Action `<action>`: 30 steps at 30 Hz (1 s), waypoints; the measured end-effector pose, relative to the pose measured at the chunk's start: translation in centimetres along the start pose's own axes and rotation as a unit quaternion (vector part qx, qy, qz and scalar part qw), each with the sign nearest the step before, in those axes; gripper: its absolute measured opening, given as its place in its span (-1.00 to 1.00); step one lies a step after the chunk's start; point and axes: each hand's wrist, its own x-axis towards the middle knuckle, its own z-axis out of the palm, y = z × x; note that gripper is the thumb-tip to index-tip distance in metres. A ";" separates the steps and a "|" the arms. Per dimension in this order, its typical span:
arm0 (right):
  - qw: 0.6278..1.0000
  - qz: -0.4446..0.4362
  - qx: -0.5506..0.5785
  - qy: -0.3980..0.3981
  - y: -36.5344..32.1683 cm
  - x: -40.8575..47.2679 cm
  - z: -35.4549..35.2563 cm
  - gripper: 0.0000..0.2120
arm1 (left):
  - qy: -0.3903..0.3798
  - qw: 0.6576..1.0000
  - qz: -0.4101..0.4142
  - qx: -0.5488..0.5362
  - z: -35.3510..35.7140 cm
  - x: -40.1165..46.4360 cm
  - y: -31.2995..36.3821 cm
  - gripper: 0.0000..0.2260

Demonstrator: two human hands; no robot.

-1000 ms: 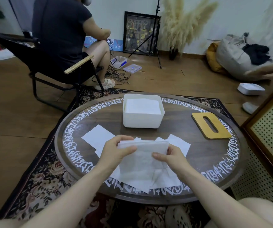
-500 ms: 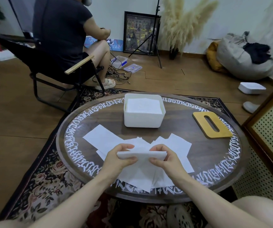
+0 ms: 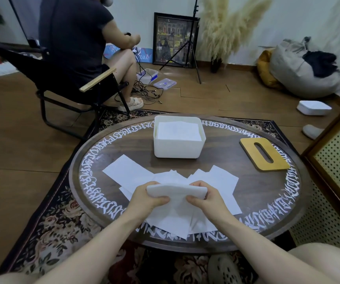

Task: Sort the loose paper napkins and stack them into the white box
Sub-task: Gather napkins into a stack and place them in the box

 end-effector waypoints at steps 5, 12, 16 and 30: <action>0.998 -0.017 -0.053 0.020 -0.3 0.2 0.1 -0.88 | 0.035 0.999 0.017 0.018 0.1 0.3 -0.3 -0.85; 1.000 -0.006 -0.018 0.012 -0.4 -0.1 -0.1 -0.83 | 0.077 0.993 0.041 -0.075 0.5 0.0 -0.4 -0.83; 1.000 0.007 0.009 0.021 -0.4 -0.1 0.0 -0.75 | 0.057 0.995 0.031 -0.075 0.9 -0.2 -0.6 -0.81; 1.000 0.011 0.001 0.023 -0.1 -0.2 -0.1 -0.72 | 0.040 0.998 0.032 -0.032 1.1 -0.4 -0.9 -0.78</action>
